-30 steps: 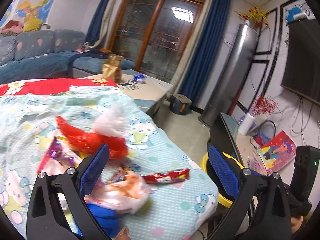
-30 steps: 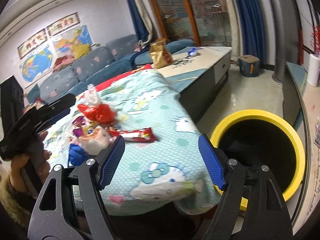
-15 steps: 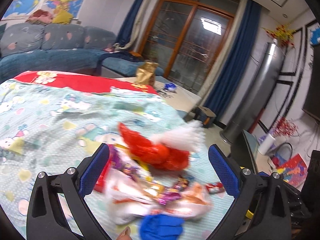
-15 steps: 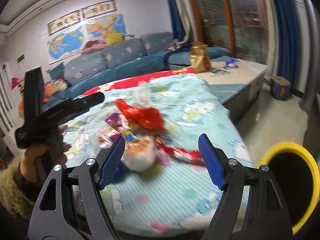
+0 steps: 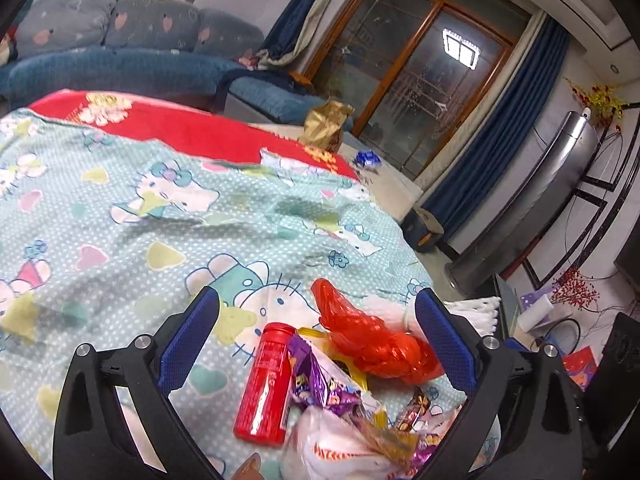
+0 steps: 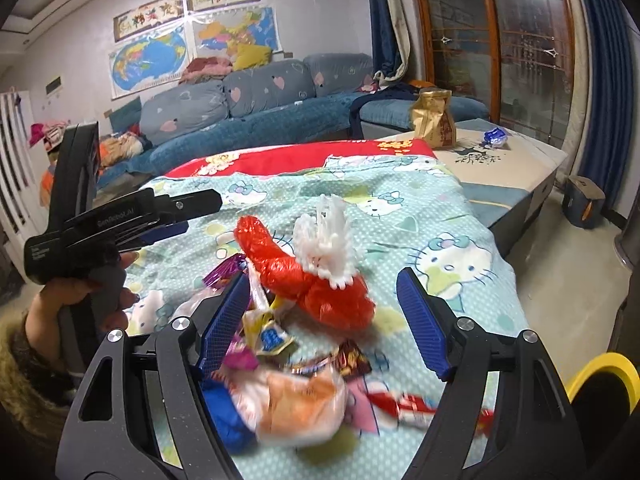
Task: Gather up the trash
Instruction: 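Grasp another white foam net with the right gripper while the left gripper grasps the red plastic bag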
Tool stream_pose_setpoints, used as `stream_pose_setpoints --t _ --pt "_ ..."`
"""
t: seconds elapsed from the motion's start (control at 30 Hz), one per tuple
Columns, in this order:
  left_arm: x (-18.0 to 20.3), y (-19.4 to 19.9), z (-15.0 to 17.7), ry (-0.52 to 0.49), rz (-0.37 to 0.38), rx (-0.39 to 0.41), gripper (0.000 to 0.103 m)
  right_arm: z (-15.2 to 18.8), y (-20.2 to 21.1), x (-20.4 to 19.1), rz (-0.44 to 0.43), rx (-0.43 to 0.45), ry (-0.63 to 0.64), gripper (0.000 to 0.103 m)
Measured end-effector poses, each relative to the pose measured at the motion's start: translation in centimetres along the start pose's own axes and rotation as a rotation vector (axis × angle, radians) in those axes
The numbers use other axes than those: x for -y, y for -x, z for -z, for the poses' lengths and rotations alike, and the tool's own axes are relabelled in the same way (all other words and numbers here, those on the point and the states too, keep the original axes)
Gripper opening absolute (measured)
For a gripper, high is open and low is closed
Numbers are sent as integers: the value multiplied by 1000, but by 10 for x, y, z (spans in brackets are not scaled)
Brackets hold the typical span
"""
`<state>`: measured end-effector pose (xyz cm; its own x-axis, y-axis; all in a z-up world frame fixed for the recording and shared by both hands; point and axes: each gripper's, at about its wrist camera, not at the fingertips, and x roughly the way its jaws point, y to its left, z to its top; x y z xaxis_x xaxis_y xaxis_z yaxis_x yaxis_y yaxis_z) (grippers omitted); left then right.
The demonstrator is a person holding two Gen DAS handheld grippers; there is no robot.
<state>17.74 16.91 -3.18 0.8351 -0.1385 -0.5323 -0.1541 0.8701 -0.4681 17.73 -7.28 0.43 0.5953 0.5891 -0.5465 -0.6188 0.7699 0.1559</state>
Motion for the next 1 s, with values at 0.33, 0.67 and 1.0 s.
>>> stream_pose_setpoints --t 0.33,0.67,1.0 --pt "-1 -37 2 48 70 -112 63 -8 -28 6 -33 -49 -45 20" --pt "30 -37 13 -51 98 -100 4 -1 -15 16 -12 -3 -104 7" --pt "74 -2 8 -109 184 6 3 -4 41 38 44 125 -165 6"
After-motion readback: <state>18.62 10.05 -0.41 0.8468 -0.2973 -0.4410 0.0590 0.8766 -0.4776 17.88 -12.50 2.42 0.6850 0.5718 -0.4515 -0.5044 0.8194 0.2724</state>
